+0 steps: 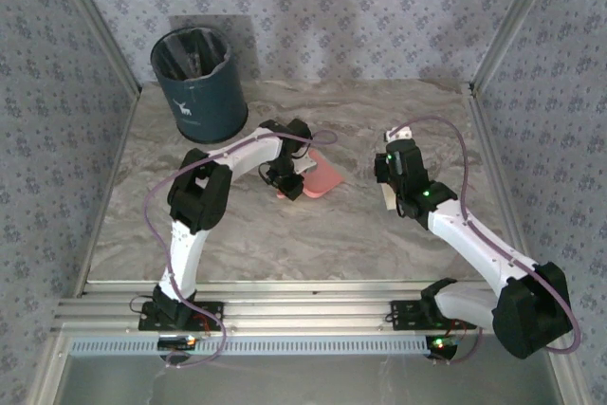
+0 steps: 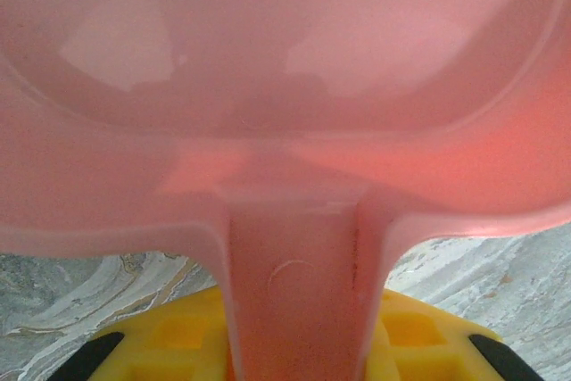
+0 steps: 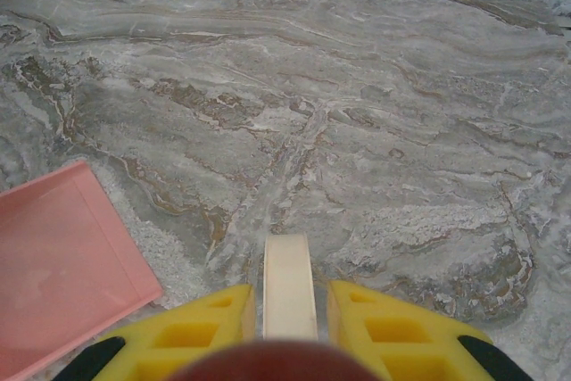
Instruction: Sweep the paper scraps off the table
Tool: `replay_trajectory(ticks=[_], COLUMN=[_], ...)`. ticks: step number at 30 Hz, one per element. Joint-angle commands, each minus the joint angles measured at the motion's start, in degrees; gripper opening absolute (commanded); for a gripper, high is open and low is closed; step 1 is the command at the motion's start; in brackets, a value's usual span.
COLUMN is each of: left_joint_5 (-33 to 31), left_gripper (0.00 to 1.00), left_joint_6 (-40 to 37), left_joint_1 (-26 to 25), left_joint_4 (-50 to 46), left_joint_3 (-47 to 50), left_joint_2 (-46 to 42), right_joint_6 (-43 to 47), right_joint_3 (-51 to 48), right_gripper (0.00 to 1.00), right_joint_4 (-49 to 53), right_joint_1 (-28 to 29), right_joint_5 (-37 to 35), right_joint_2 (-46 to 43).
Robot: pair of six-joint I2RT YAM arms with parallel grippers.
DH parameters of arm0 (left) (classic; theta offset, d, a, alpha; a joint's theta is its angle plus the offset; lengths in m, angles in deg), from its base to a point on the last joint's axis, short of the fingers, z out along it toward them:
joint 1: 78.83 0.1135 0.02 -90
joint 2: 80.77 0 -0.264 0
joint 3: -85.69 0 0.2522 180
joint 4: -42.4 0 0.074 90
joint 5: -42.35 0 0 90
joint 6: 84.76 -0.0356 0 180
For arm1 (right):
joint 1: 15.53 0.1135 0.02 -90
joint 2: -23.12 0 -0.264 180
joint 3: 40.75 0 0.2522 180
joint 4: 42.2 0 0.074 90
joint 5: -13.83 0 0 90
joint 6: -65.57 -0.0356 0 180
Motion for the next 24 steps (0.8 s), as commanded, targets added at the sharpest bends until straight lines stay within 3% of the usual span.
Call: replay_trajectory(ticks=[1,24], left_joint_5=[-1.31,-5.76], left_gripper=[0.18,0.41], left_joint_6=[-1.28,-2.08], left_joint_1=[-0.3,-0.26], left_joint_4=[-0.25,0.97], left_joint_3=[-0.17,2.56], left_joint_2=[0.32,-3.07], right_joint_6=[-1.19,-0.8], right_joint_3=[-0.04,0.05], right_gripper=[0.0,0.0], right_joint_4=[-1.25,-1.85], right_joint_1=[-0.39,-0.7], right_joint_5=[0.13,0.68], right_joint_2=[-0.52,-0.11])
